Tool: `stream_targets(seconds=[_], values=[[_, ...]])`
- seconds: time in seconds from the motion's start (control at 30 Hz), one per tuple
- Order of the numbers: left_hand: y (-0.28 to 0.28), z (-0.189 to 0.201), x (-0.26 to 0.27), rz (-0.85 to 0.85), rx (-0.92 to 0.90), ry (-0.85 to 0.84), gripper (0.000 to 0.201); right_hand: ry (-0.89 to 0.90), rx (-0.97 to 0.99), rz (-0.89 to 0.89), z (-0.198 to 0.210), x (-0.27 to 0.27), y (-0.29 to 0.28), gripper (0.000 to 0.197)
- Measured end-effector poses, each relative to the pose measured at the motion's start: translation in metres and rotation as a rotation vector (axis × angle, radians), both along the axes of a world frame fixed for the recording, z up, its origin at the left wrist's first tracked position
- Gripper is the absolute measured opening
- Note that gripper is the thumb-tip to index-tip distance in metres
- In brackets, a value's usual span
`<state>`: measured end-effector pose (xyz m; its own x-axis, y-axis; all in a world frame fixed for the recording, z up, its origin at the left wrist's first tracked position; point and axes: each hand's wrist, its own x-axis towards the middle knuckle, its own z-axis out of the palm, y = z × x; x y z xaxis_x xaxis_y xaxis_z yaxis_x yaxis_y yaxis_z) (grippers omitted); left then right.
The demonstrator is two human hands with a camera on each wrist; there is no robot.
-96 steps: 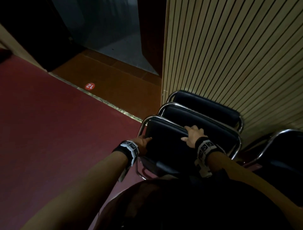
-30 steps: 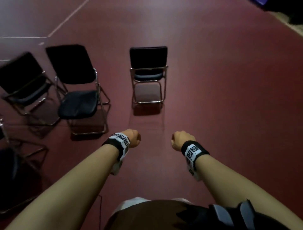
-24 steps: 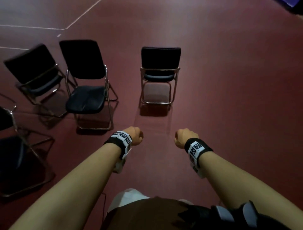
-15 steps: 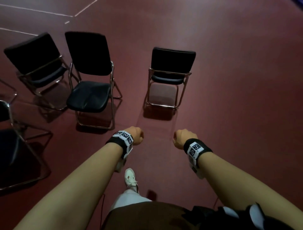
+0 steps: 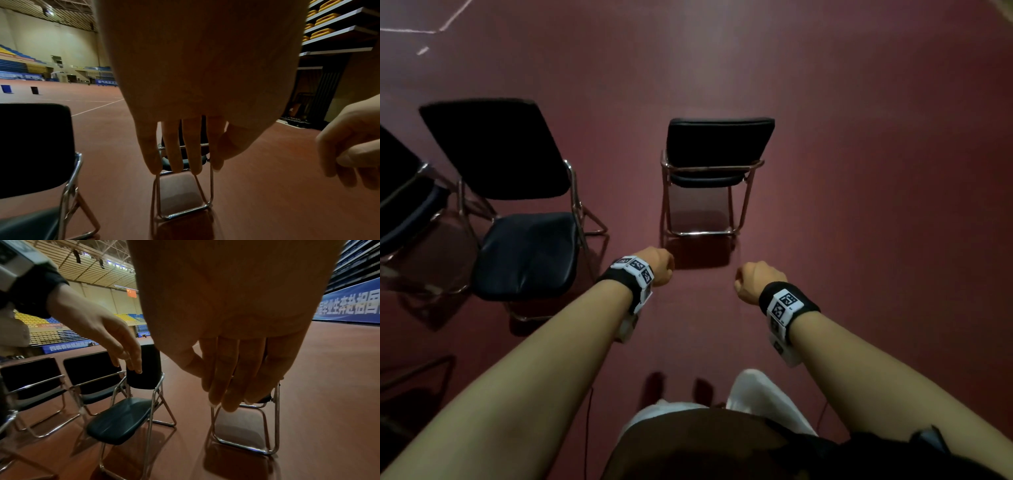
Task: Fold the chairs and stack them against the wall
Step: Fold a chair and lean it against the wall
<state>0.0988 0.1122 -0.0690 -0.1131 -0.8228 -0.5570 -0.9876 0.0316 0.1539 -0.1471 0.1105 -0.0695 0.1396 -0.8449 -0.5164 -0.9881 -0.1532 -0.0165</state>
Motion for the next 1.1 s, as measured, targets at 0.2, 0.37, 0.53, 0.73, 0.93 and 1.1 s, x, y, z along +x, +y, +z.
stream_targets(seconds=[0.2,0.37,0.53,0.73,0.93,1.1], values=[[-0.107,-0.001,-0.008,-0.050,-0.025,0.027,0.033,0.034,0.054,-0.047,-0.023,-0.016,-0.099,0.034],[-0.212,-0.002,-0.017,-0.005,-0.055,0.027,0.030,0.023,0.068,-0.010,-0.027,-0.025,-0.218,0.032],[-0.302,0.005,-0.017,0.074,-0.183,0.058,0.032,-0.056,-0.019,0.079,-0.017,-0.015,-0.333,0.031],[-0.379,0.007,-0.010,0.188,-0.259,0.002,0.067,-0.226,-0.225,0.061,-0.012,0.019,-0.431,0.074],[-0.454,-0.023,0.017,0.041,-0.188,-0.050,0.087,-0.023,-0.206,0.130,-0.025,0.059,-0.493,0.076],[-0.504,-0.049,0.044,-0.112,-0.110,-0.048,0.081,0.060,-0.070,-0.012,-0.053,0.088,-0.505,0.072]])
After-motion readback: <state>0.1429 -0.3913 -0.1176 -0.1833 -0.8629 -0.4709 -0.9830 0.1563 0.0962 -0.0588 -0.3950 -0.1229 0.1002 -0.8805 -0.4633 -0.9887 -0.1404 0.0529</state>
